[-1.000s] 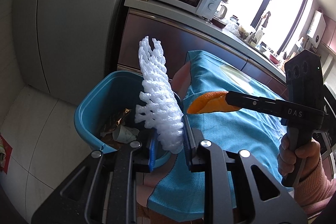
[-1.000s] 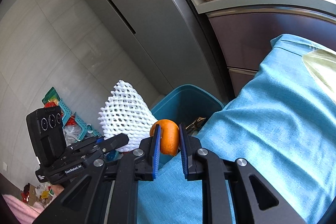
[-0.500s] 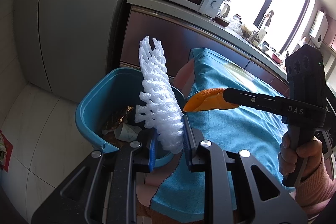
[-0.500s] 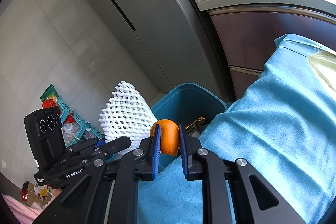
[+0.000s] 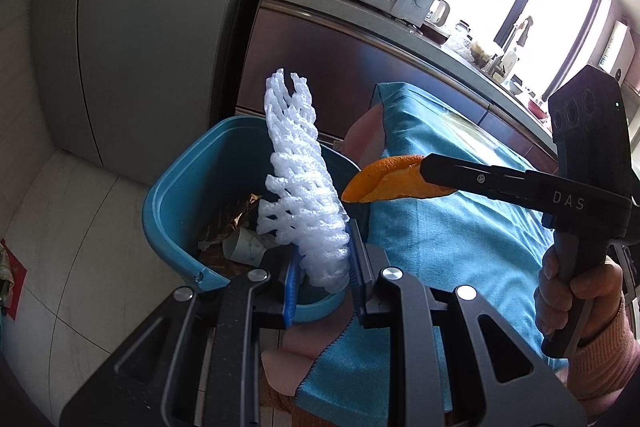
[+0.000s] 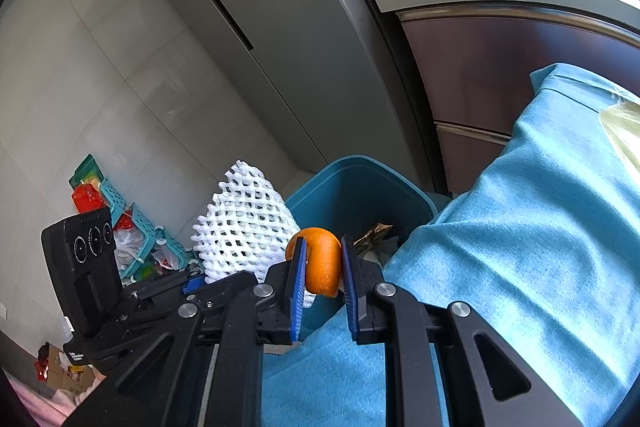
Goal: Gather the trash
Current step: 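Carry the foam net and orange peel over the teal bin, then open both tools to drop the foam net and orange peel into the bin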
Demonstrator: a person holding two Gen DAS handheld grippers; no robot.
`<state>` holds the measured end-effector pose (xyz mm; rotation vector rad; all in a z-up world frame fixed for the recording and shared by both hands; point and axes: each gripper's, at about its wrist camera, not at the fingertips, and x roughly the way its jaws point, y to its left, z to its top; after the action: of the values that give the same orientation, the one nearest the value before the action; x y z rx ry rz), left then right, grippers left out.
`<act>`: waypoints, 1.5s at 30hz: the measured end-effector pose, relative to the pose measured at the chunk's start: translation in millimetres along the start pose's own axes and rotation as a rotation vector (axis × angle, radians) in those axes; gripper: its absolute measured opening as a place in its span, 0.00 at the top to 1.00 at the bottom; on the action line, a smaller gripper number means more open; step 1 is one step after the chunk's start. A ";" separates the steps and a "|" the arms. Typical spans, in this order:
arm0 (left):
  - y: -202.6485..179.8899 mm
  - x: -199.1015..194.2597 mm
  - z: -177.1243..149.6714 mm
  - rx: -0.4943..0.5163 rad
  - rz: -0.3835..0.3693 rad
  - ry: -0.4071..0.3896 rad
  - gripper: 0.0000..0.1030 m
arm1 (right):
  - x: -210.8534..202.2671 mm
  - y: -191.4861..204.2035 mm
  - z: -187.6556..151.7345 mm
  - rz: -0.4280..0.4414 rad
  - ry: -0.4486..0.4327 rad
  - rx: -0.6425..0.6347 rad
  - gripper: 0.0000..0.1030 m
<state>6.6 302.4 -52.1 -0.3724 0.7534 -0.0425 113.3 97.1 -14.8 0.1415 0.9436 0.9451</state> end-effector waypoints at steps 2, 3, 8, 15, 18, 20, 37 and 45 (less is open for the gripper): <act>0.6 2.5 0.0 -0.003 0.002 0.004 0.79 | 2.9 1.3 0.8 -0.005 0.005 -0.003 0.85; 1.4 3.4 -0.4 -0.004 0.002 0.006 0.79 | 4.3 1.8 1.3 -0.008 0.007 -0.004 0.85; 2.4 9.4 -1.3 -0.011 0.003 0.014 0.79 | 11.3 5.2 3.8 -0.018 0.015 -0.010 0.85; 5.9 19.5 -2.2 -0.020 0.011 0.033 0.79 | 23.4 7.7 6.7 -0.031 0.034 -0.016 0.85; 6.9 25.1 -1.7 -0.021 0.011 0.045 0.79 | 29.6 8.3 6.8 -0.036 0.044 -0.016 0.85; 6.8 27.6 -2.0 -0.018 0.014 0.051 0.79 | 32.6 7.5 6.3 -0.041 0.050 -0.015 0.85; 7.5 57.0 -2.0 -0.016 0.037 0.095 0.79 | 55.3 4.6 7.7 -0.077 0.078 0.013 0.84; 6.6 75.1 0.1 -0.012 0.035 0.118 0.78 | 61.5 9.5 10.5 -0.085 0.082 0.018 0.82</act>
<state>61.0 295.8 -103.9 -0.3704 0.8769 -0.0269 129.5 151.6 -42.4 0.0774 1.0261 0.8698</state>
